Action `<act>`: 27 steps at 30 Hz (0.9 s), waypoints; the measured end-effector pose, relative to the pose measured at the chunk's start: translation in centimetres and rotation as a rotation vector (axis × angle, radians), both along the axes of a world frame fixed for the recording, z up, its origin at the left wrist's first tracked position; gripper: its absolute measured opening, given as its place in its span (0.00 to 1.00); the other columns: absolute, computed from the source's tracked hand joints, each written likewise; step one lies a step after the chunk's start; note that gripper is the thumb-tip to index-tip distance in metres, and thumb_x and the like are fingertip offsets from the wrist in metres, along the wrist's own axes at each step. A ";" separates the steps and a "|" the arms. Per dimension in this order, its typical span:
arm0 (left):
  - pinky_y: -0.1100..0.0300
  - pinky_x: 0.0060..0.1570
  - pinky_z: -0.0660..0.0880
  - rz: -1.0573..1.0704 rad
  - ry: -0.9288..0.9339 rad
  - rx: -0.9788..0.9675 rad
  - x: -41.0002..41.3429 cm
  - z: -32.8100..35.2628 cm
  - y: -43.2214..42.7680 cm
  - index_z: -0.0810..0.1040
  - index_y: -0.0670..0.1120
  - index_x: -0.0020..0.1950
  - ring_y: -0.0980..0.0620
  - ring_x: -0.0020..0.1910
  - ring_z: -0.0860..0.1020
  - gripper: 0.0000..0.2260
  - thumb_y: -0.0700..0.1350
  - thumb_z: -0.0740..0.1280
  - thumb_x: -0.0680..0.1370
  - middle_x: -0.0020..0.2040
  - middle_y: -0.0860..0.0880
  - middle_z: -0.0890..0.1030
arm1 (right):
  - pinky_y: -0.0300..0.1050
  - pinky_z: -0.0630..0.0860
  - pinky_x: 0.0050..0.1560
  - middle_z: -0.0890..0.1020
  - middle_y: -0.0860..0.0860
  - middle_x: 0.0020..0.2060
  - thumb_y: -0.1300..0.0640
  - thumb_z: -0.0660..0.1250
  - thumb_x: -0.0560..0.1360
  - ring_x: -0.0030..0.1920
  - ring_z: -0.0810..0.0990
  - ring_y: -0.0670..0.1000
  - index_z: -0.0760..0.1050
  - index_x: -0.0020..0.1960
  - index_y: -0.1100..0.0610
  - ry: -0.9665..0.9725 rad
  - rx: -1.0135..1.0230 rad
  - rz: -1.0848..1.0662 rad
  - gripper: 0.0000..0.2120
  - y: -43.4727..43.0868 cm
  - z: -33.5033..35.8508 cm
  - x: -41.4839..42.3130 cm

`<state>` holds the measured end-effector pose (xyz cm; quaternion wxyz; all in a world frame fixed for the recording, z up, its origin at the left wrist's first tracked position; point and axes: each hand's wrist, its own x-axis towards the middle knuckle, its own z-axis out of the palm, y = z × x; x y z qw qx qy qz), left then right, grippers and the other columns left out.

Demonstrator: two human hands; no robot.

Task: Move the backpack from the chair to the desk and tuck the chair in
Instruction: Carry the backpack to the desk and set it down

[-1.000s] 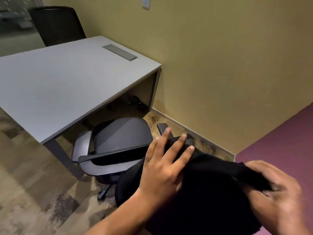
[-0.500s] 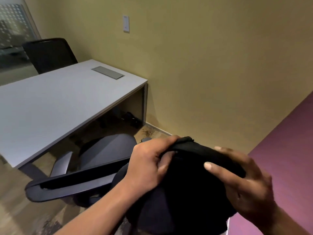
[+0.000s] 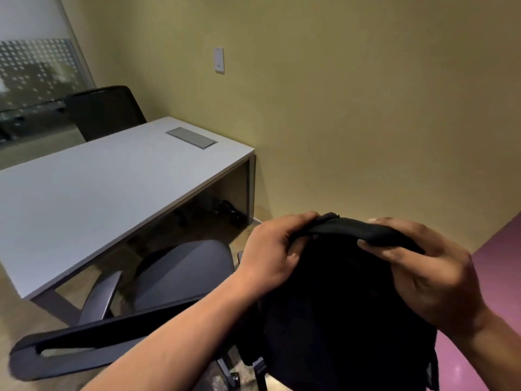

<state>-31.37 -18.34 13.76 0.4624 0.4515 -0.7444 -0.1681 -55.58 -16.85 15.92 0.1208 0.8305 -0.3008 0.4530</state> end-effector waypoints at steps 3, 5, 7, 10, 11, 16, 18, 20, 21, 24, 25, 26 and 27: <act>0.53 0.60 0.76 -0.003 -0.021 0.035 -0.3 -0.2 -3.2 0.80 0.48 0.66 0.51 0.60 0.81 0.17 0.42 0.69 0.77 0.60 0.50 0.84 | 0.57 0.80 0.46 0.81 0.52 0.60 0.63 0.67 0.78 0.53 0.83 0.57 0.78 0.58 0.47 0.034 0.030 0.041 0.14 -2.8 -0.3 -0.7; 0.51 0.61 0.76 -0.013 -0.043 0.077 -0.2 -0.3 -5.6 0.78 0.50 0.67 0.50 0.61 0.80 0.18 0.42 0.70 0.77 0.61 0.51 0.84 | 0.58 0.79 0.53 0.80 0.49 0.63 0.59 0.65 0.79 0.59 0.81 0.56 0.77 0.63 0.47 0.066 0.176 0.030 0.15 -5.4 -1.0 -1.7; 0.50 0.60 0.76 -0.025 -0.080 0.125 0.2 -0.1 -8.0 0.74 0.51 0.70 0.47 0.60 0.81 0.22 0.41 0.69 0.77 0.61 0.50 0.84 | 0.58 0.77 0.61 0.77 0.44 0.67 0.56 0.63 0.80 0.66 0.77 0.52 0.74 0.69 0.43 0.138 0.327 0.055 0.19 -7.8 -1.3 -2.2; 0.49 0.54 0.76 -0.025 -0.111 0.136 0.9 0.1 -11.4 0.65 0.56 0.72 0.44 0.56 0.81 0.26 0.41 0.68 0.76 0.60 0.51 0.84 | 0.54 0.77 0.59 0.76 0.46 0.68 0.60 0.64 0.78 0.65 0.77 0.52 0.76 0.68 0.47 0.151 0.227 0.006 0.20 -11.1 -1.3 -1.1; 0.50 0.52 0.76 -0.023 -0.113 0.117 1.2 0.0 -12.3 0.64 0.58 0.70 0.45 0.54 0.81 0.26 0.41 0.68 0.76 0.59 0.52 0.84 | 0.55 0.78 0.56 0.77 0.50 0.67 0.63 0.65 0.77 0.63 0.79 0.55 0.79 0.65 0.50 0.119 0.195 0.002 0.19 -12.0 -1.3 -0.8; 0.55 0.45 0.74 0.043 -0.055 -0.039 2.5 -1.1 -16.0 0.72 0.54 0.61 0.48 0.45 0.79 0.22 0.37 0.70 0.70 0.50 0.49 0.85 | 0.53 0.77 0.54 0.79 0.53 0.63 0.64 0.63 0.77 0.59 0.80 0.55 0.81 0.60 0.50 0.118 0.145 -0.018 0.17 -15.6 -0.9 0.7; 0.57 0.44 0.76 0.025 -0.009 -0.108 3.0 -1.2 -17.1 0.74 0.52 0.56 0.50 0.43 0.80 0.20 0.34 0.68 0.68 0.48 0.50 0.84 | 0.49 0.77 0.54 0.79 0.54 0.61 0.64 0.62 0.77 0.59 0.80 0.54 0.81 0.58 0.52 0.115 0.132 -0.013 0.15 -16.9 -0.4 1.7; 0.55 0.46 0.78 -0.017 0.060 -0.175 3.7 -1.4 -18.2 0.76 0.48 0.53 0.48 0.45 0.81 0.18 0.31 0.66 0.67 0.48 0.49 0.83 | 0.46 0.76 0.55 0.79 0.55 0.60 0.63 0.62 0.78 0.58 0.80 0.52 0.81 0.56 0.54 0.100 0.126 0.014 0.12 -18.3 0.0 2.6; 0.53 0.47 0.79 -0.022 0.089 -0.182 4.1 -1.5 -18.9 0.77 0.45 0.53 0.47 0.46 0.82 0.17 0.31 0.66 0.67 0.48 0.48 0.83 | 0.45 0.76 0.55 0.80 0.55 0.59 0.62 0.61 0.79 0.58 0.80 0.52 0.81 0.56 0.54 0.095 0.129 0.025 0.12 -19.2 0.2 3.1; 0.49 0.50 0.79 0.039 0.104 -0.101 4.8 -1.8 -20.7 0.80 0.41 0.55 0.45 0.50 0.83 0.16 0.31 0.67 0.69 0.51 0.47 0.84 | 0.41 0.74 0.58 0.80 0.54 0.58 0.62 0.60 0.78 0.59 0.79 0.49 0.80 0.56 0.53 0.062 0.168 0.071 0.13 -22.3 0.4 4.3; 0.48 0.50 0.79 0.063 0.097 -0.085 5.0 -1.9 -21.2 0.80 0.40 0.55 0.44 0.50 0.83 0.16 0.31 0.67 0.69 0.51 0.46 0.85 | 0.39 0.73 0.59 0.79 0.53 0.58 0.62 0.59 0.78 0.60 0.79 0.47 0.80 0.57 0.52 0.049 0.180 0.091 0.14 -23.4 0.2 4.7; 0.48 0.50 0.79 0.086 0.089 -0.075 5.1 -2.1 -21.7 0.80 0.40 0.54 0.44 0.50 0.83 0.15 0.30 0.68 0.69 0.51 0.46 0.85 | 0.37 0.72 0.60 0.79 0.52 0.58 0.61 0.58 0.78 0.60 0.78 0.45 0.79 0.57 0.52 0.043 0.187 0.108 0.14 -24.5 0.0 4.9; 0.48 0.49 0.79 0.116 0.075 -0.067 5.2 -2.2 -22.2 0.80 0.40 0.54 0.44 0.49 0.83 0.15 0.30 0.68 0.68 0.50 0.46 0.85 | 0.37 0.72 0.60 0.79 0.51 0.58 0.61 0.57 0.78 0.60 0.78 0.44 0.80 0.57 0.51 0.041 0.195 0.132 0.15 -25.5 -0.2 5.1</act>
